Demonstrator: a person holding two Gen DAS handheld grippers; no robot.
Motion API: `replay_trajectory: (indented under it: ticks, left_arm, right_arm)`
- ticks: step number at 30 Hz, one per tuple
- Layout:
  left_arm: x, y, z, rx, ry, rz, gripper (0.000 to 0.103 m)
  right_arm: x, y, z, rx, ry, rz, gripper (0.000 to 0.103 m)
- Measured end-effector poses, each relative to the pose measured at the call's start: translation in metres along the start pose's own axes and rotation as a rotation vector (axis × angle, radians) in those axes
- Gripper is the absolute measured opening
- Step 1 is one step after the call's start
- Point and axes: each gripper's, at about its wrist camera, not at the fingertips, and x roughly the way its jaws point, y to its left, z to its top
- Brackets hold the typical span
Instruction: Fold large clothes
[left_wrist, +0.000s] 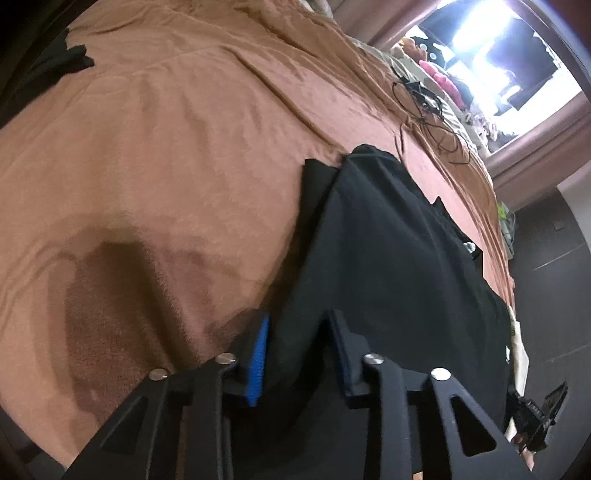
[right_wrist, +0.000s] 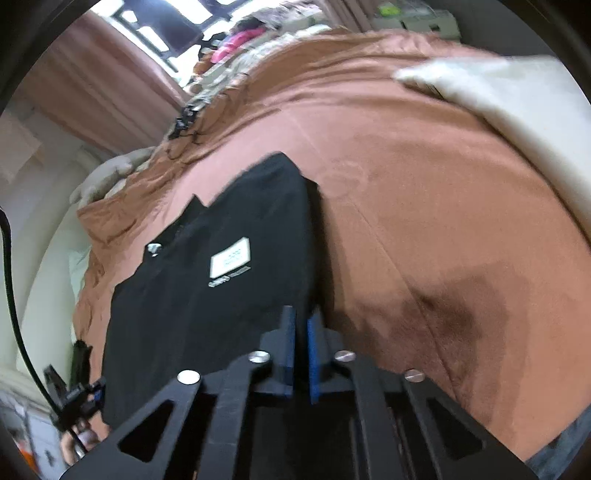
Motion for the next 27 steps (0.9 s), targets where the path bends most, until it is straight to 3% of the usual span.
replay_trajectory:
  ticks: [3, 5, 12, 16, 23, 25, 26, 27]
  left_arm:
    - [-0.002, -0.005, 0.002, 0.026, -0.021, -0.007, 0.011]
    - [-0.003, -0.006, 0.002, 0.025, -0.030, -0.007, 0.009]
    - [0.003, 0.003, 0.006, -0.054, -0.047, -0.010, 0.008]
    - [0.003, -0.004, 0.008, -0.034, -0.045, 0.006, 0.008]
    - [0.000, -0.008, 0.012, -0.021, -0.021, -0.038, 0.008]
    - [-0.006, -0.008, 0.012, -0.011, -0.028, -0.084, 0.012]
    - [-0.009, -0.006, 0.011, -0.011, -0.026, -0.089, 0.026]
    - [-0.013, -0.004, 0.010, -0.018, -0.026, -0.090, 0.045]
  right_arm:
    - [-0.002, 0.007, 0.007, -0.009, -0.020, 0.019, 0.004]
    - [0.002, 0.009, 0.014, -0.011, -0.023, 0.024, 0.004]
    - [0.021, 0.025, 0.028, -0.033, -0.021, 0.028, 0.004]
    - [0.022, 0.017, 0.030, -0.003, -0.029, 0.012, 0.003]
    - [0.016, -0.003, 0.021, 0.090, -0.012, -0.028, 0.004]
    - [0.007, -0.002, 0.018, 0.098, -0.011, -0.058, 0.011]
    - [0.002, -0.001, 0.016, 0.102, -0.008, -0.081, 0.015]
    - [-0.002, 0.000, 0.015, 0.103, -0.007, -0.091, 0.029]
